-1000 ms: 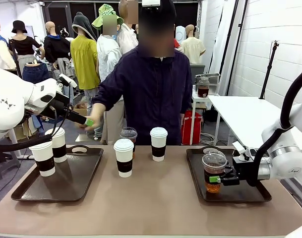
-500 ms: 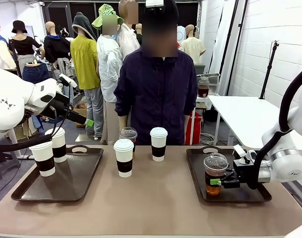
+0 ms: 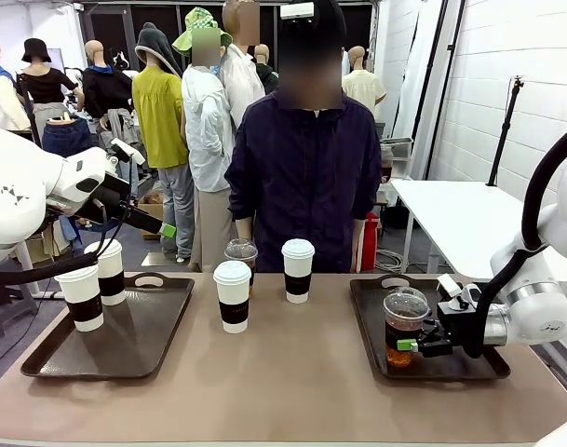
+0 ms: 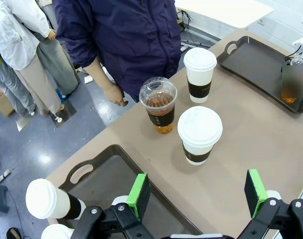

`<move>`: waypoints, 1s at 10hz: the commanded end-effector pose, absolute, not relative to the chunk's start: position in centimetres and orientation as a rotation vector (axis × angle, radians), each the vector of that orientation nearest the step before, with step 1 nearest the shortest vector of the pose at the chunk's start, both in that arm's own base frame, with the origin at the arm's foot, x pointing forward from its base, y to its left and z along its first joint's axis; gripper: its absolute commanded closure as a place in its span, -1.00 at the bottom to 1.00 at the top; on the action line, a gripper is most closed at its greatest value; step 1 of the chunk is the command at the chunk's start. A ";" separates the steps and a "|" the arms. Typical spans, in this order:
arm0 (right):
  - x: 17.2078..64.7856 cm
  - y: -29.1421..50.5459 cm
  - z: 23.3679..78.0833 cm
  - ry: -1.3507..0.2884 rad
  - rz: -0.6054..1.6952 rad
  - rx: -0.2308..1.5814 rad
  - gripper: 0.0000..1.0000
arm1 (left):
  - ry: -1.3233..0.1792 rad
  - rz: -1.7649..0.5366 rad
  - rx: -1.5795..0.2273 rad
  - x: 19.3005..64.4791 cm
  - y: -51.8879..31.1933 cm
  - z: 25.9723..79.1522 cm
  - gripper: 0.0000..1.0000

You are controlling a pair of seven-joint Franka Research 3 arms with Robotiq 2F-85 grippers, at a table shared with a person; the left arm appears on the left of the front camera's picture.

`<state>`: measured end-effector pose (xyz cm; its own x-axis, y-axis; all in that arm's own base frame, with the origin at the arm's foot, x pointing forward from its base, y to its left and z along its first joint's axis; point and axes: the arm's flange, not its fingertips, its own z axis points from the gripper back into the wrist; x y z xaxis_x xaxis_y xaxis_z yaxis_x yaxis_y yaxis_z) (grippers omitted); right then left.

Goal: Distribute the coffee onto the tray.
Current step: Pick up one iced Americano and place it on the right Handle tray.

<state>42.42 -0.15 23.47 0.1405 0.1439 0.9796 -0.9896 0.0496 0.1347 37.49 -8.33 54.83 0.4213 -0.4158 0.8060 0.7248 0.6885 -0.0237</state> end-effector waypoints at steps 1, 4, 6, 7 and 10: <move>42.5 -0.4 23.9 -1.019 1.093 1.150 -1.00 | -0.872 -0.737 -0.409 37.5 -8.2 54.8 -1.00; 41.0 -1.2 24.2 -1.003 1.051 1.140 -1.00 | -0.872 -0.737 -0.409 37.5 -8.2 54.8 -1.00; 39.3 -2.0 24.3 -0.986 1.028 1.116 -1.00 | -0.872 -0.737 -0.409 37.5 -8.2 54.8 -1.00; 38.4 -2.8 24.4 -0.983 1.012 1.100 -1.00 | -0.872 -0.737 -0.409 37.5 -8.2 54.8 -1.00; 35.6 -4.6 24.9 -0.994 0.956 1.052 -1.00 | -0.872 -0.737 -0.409 37.5 -8.2 54.8 -1.00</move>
